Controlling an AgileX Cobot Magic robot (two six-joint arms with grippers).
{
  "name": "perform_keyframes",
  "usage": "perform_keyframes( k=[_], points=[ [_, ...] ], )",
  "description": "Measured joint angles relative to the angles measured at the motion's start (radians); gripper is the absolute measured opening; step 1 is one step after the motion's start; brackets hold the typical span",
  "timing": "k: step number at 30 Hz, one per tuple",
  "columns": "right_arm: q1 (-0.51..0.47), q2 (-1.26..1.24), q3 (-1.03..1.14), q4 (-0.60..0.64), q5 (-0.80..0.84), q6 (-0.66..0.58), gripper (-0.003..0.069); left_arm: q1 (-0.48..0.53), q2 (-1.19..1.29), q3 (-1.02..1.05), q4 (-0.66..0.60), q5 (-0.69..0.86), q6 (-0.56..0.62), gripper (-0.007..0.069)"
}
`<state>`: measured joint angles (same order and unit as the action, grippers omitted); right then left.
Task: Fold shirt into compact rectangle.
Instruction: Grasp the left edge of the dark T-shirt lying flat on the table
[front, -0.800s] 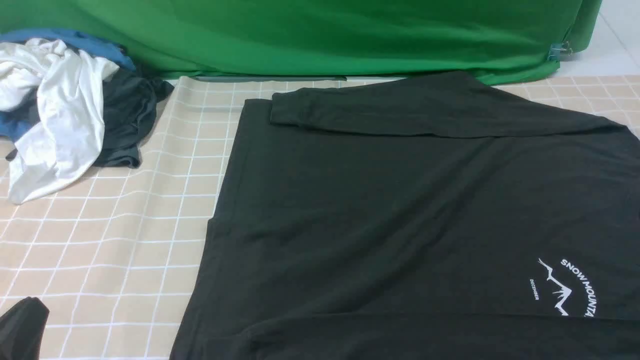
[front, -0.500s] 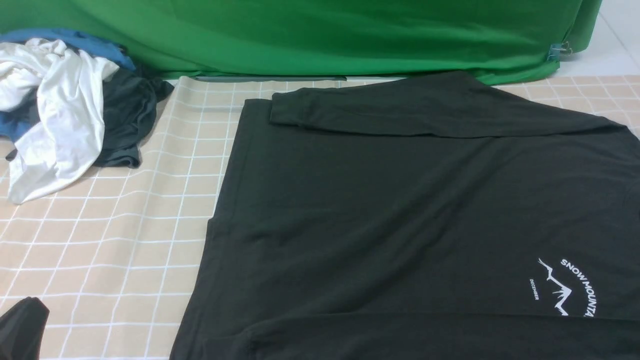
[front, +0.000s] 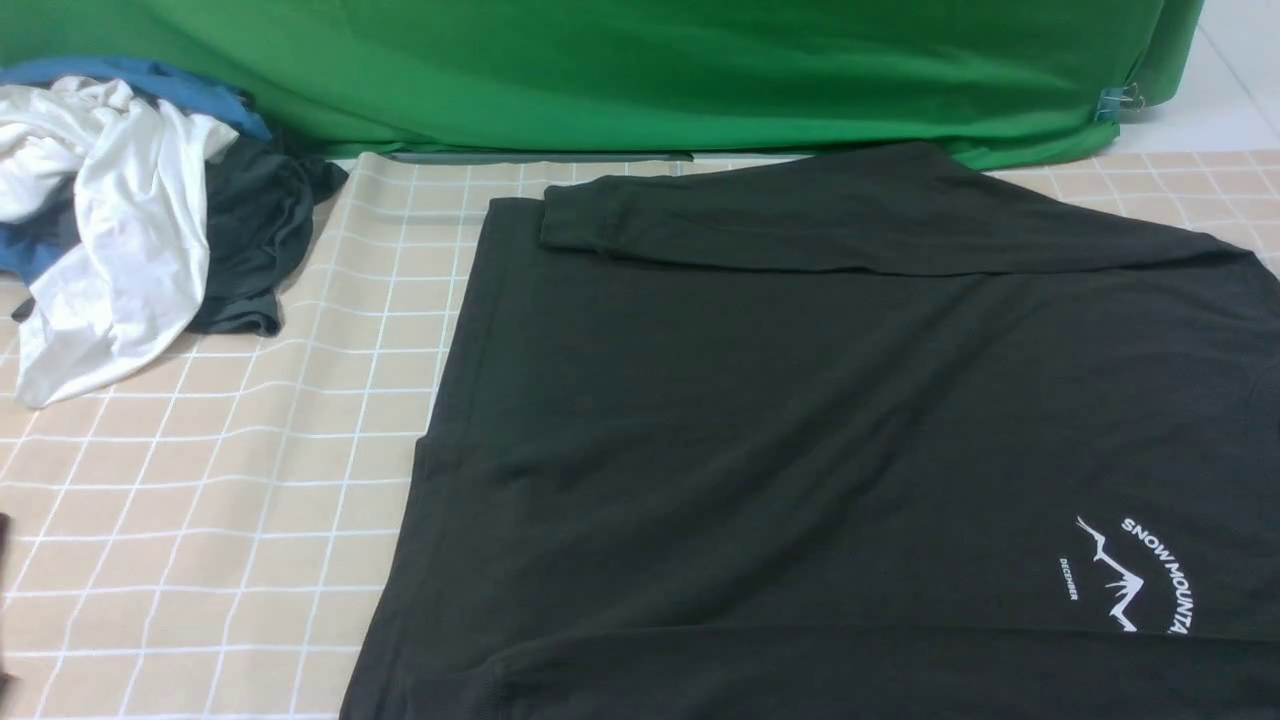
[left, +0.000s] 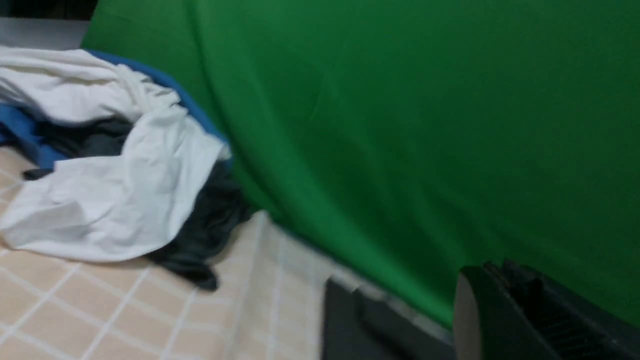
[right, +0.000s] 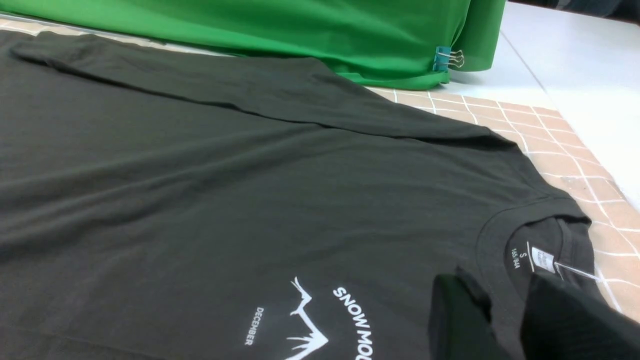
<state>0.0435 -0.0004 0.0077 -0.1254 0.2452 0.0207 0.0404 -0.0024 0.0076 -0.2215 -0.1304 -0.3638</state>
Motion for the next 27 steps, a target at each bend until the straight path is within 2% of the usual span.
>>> perform_keyframes(
  k=[4,6,9,11,14,16,17,18,19,20,22,23,24,25,27],
  points=[
    [0.0,0.0,0.0,0.01,-0.018,0.015,0.0238,0.0,0.0,0.0,-0.062,-0.132,-0.034,0.0013],
    [0.0,0.0,0.0,0.066,-0.095,0.106,0.0238,0.0,0.0,0.0,-0.073,-0.2,-0.065,0.0013],
    [0.0,0.0,0.0,0.143,-0.226,0.296,0.0238,0.0,0.0,0.0,-0.079,-0.303,-0.168,0.0013],
    [0.0,0.0,0.0,0.17,-0.316,0.427,0.0238,0.0,0.0,0.0,-0.08,-0.429,-0.26,0.0013],
    [0.0,0.0,0.0,0.18,-0.375,0.488,0.0238,0.0,0.002,-0.032,-0.085,-0.465,-0.333,0.0013],
    [0.0,0.0,0.0,0.181,-0.397,0.504,0.0238,0.0,0.024,-0.106,-0.087,-0.377,-0.363,0.0013],
    [0.0,0.0,0.0,0.183,-0.421,0.508,0.0238,0.0,0.071,-0.212,-0.08,-0.251,-0.373,0.0013],
    [0.0,0.0,0.0,0.183,-0.427,0.509,0.0238,0.0,0.086,-0.24,-0.078,-0.208,-0.375,0.0013],
    [0.0,0.0,0.0,0.183,-0.44,0.514,0.0238,0.0,0.113,-0.284,-0.062,-0.117,-0.38,0.0013],
    [0.0,0.0,0.0,0.183,-0.462,0.53,0.0238,0.0,0.188,-0.389,-0.021,0.05,-0.384,0.0013],
    [0.0,0.0,0.0,0.183,-0.503,0.558,0.0238,0.0,0.278,-0.492,0.009,0.218,-0.371,0.0013],
    [0.0,0.0,0.0,0.184,-0.541,0.572,0.0238,0.0,0.349,-0.562,0.02,0.335,-0.334,0.0013],
    [0.0,0.0,0.0,0.185,-0.605,0.585,0.0238,0.0,0.47,-0.664,0.021,0.518,-0.242,0.0013],
    [0.0,0.0,0.0,0.185,-0.626,0.597,0.0232,0.0,0.548,-0.718,0.01,0.628,-0.178,0.0013],
    [0.001,0.002,-0.025,0.185,-0.577,0.636,0.0199,0.0,0.703,-0.796,-0.034,0.816,-0.056,0.0013]
  ],
)
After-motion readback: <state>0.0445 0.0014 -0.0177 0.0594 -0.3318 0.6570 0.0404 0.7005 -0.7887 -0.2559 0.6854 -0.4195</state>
